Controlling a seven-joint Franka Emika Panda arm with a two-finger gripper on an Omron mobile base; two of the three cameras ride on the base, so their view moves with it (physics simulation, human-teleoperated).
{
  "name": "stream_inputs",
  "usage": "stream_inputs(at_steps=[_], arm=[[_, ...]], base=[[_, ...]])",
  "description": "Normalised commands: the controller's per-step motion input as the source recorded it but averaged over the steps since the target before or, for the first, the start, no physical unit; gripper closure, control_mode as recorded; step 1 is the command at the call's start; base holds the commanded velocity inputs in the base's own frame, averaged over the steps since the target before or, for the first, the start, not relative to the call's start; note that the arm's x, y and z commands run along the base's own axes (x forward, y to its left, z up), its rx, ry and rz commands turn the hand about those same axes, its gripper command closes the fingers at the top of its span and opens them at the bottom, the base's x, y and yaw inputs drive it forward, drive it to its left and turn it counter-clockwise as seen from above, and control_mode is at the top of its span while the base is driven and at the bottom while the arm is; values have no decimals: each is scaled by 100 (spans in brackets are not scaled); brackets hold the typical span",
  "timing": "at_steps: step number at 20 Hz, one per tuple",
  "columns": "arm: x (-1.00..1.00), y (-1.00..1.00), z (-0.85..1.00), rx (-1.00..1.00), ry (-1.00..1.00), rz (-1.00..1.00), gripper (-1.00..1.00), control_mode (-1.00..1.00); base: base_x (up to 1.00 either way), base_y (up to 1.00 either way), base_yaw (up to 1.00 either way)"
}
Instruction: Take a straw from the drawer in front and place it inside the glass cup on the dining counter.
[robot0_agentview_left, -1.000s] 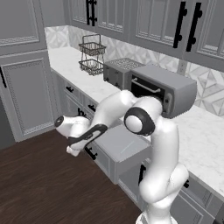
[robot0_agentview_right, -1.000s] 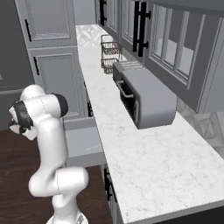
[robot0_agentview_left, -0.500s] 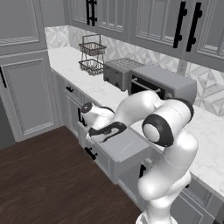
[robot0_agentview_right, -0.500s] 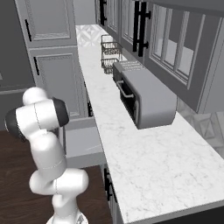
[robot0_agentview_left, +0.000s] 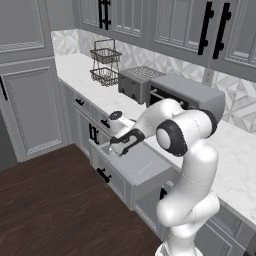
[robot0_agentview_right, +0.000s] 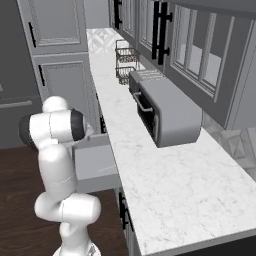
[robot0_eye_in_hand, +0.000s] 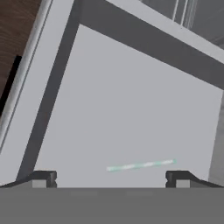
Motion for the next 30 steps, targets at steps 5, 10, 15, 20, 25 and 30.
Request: stream_inputs(at_steps=[5,10,15,20,25,30], arm=[[32,-1,-42,0,21,-5,-100,-100],[1,0,-57,0,13,-2,-100,-100],[2,4,-50,1,7,0,-100,-100],[-22,27,-34,5,0,0,-100,-100],[-56,65,-25,5,0,0,-100,-100],[-90,95,-14,4,0,0,-100,-100]], base=[[0,0,0],[0,0,0],[0,0,0],[0,0,0],[0,0,0],[0,0,0]])
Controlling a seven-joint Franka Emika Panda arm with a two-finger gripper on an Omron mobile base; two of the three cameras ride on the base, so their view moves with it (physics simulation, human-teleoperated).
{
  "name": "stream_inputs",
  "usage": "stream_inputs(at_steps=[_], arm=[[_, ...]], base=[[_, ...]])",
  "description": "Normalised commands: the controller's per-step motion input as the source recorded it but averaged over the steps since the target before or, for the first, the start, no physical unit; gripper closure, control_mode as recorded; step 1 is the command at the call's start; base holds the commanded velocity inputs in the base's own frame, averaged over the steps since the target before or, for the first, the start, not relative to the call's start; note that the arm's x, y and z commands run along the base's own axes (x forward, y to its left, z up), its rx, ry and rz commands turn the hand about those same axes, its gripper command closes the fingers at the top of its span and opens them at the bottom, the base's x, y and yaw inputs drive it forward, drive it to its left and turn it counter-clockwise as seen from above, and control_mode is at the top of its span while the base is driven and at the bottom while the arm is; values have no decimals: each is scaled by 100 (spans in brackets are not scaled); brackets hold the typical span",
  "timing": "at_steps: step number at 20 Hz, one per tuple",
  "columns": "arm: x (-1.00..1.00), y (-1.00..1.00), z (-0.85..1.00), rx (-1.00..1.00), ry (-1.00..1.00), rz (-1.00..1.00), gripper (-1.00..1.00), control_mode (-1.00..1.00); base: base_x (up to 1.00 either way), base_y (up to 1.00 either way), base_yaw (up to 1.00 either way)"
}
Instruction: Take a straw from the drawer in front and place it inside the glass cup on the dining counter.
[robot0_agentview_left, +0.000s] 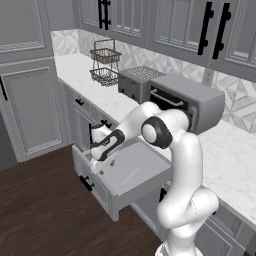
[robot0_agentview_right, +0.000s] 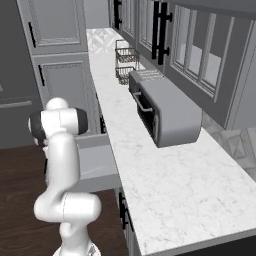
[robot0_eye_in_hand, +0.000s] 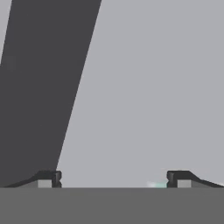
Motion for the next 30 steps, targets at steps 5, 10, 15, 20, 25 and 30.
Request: stream_inputs(at_steps=[5,10,15,20,25,30], arm=[[-95,100,-3,1,-6,-2,-100,-100],[-52,74,2,1,-9,-10,-100,-100],[26,-9,23,0,-3,-38,-100,-100],[66,-50,9,0,0,-56,-100,-100],[52,-55,0,0,1,-43,-100,-100],[27,-54,-10,0,0,-29,-100,-100]], base=[[0,0,0],[0,0,0],[0,0,0],[0,0,0],[0,0,0],[0,0,0]])
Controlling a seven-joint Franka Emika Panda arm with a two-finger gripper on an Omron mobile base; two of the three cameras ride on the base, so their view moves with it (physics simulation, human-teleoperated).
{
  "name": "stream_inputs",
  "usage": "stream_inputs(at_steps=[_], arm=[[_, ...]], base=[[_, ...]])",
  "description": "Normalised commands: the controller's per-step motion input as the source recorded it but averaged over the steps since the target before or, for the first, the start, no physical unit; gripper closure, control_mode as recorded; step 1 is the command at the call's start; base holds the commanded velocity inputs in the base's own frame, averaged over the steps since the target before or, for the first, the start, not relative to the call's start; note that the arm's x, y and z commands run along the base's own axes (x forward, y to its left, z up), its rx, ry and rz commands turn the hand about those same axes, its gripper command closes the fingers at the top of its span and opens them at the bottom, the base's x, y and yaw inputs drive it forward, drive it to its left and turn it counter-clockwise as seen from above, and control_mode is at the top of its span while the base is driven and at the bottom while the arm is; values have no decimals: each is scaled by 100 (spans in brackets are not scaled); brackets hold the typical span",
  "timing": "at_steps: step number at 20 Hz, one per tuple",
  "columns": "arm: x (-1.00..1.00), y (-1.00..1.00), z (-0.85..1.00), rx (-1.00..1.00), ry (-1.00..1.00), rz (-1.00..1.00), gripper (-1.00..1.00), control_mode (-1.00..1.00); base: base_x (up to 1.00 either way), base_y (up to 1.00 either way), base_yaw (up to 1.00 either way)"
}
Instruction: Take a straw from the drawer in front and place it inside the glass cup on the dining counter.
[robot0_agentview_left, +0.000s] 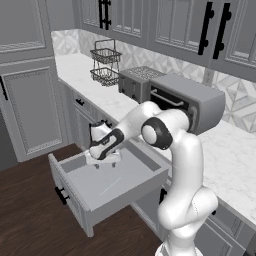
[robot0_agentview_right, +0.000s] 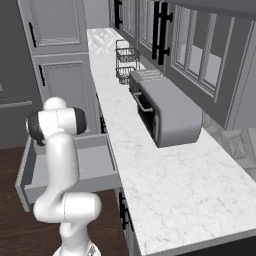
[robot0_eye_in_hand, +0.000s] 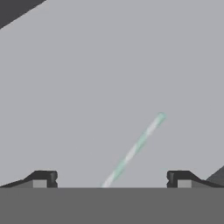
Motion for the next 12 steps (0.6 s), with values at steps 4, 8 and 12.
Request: stream_inputs(at_steps=[4,8,12], arm=[[0,-33,-25,-2,0,-20,-100,-100],[0,-33,-37,-1,1,-17,-100,-100],[0,-21,-46,0,1,-13,-100,-100]], base=[[0,0,0],[0,0,0],[0,0,0]])
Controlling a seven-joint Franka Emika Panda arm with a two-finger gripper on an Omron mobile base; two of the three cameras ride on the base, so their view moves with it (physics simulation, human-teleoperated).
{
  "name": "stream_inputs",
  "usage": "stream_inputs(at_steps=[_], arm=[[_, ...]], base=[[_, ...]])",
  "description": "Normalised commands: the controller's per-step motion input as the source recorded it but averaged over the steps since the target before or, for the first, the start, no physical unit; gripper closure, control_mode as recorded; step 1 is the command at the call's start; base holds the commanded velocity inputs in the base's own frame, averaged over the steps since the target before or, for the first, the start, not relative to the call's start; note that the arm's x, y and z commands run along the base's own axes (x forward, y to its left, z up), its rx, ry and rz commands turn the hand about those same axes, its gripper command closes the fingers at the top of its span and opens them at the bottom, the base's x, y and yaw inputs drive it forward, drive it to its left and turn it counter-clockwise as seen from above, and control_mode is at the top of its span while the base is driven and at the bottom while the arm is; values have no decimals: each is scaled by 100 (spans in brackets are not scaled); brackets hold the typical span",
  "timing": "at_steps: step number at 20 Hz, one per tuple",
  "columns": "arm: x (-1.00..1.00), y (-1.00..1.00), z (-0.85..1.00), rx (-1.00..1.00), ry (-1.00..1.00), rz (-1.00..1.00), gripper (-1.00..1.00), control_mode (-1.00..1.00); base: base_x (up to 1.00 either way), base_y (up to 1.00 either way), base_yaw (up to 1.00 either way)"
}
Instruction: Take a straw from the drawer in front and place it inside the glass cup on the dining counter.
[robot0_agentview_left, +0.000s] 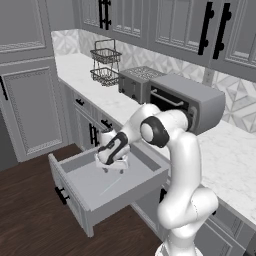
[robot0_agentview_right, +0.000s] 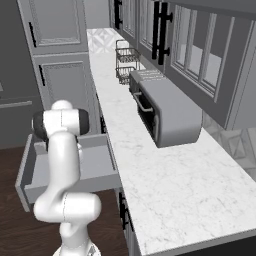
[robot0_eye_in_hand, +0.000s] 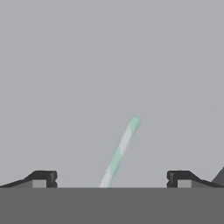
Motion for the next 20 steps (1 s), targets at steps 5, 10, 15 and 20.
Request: stream_inputs(at_steps=[5,10,15,20], arm=[[0,-4,-47,0,2,-2,-100,-100],[5,0,-45,0,1,0,-100,-100],[0,0,-38,0,0,0,-100,-100],[-3,0,-39,0,0,0,-100,-100]], base=[[0,0,0],[0,0,0],[0,0,0],[0,0,0]])
